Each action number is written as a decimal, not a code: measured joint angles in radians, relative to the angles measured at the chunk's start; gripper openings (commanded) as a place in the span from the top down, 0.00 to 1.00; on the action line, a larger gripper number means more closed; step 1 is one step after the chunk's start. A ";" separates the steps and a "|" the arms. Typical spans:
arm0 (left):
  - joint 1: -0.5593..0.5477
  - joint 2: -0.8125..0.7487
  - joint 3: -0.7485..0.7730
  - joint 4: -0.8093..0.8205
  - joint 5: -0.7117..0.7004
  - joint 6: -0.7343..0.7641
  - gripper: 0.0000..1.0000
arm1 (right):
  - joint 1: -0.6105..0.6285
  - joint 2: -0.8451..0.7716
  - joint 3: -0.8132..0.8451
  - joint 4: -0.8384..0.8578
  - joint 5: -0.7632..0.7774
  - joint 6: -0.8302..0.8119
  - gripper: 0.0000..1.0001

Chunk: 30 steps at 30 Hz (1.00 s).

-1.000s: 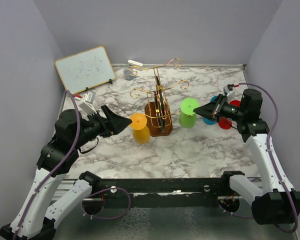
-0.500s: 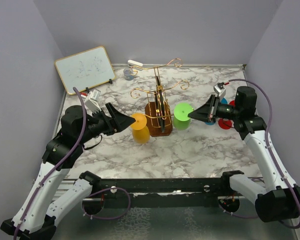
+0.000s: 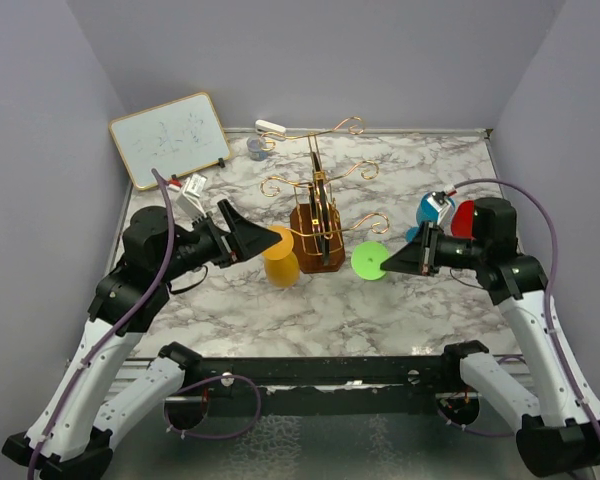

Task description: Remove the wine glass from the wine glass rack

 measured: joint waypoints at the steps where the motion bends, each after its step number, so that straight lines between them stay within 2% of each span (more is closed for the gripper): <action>1: 0.000 0.004 0.000 0.010 0.011 -0.010 0.01 | 0.000 -0.027 0.003 -0.045 0.018 -0.033 0.99; 7: 0.000 0.028 0.000 0.069 0.068 -0.068 0.01 | 0.005 -0.166 0.052 -0.283 0.179 -0.172 0.99; 10: 0.000 0.029 0.000 0.092 0.085 -0.097 0.01 | 0.005 -0.240 0.096 -0.389 0.341 -0.202 0.99; 12: 0.000 0.024 0.000 0.108 0.092 -0.111 0.06 | 0.005 -0.291 0.152 -0.442 0.475 -0.220 0.99; 16: 0.000 0.000 -0.003 0.146 0.099 -0.138 0.12 | 0.003 -0.335 0.285 -0.455 0.616 -0.266 0.99; 22: 0.000 -0.028 -0.008 0.160 0.103 -0.146 0.14 | -0.053 -0.310 0.338 -0.282 0.561 -0.327 0.99; 26: 0.000 -0.030 -0.008 0.137 0.102 -0.138 0.14 | -0.072 -0.192 0.378 -0.167 0.499 -0.361 0.99; 30: 0.000 -0.043 -0.008 0.097 0.097 -0.132 0.14 | -0.052 -0.009 0.499 -0.069 0.442 -0.404 0.99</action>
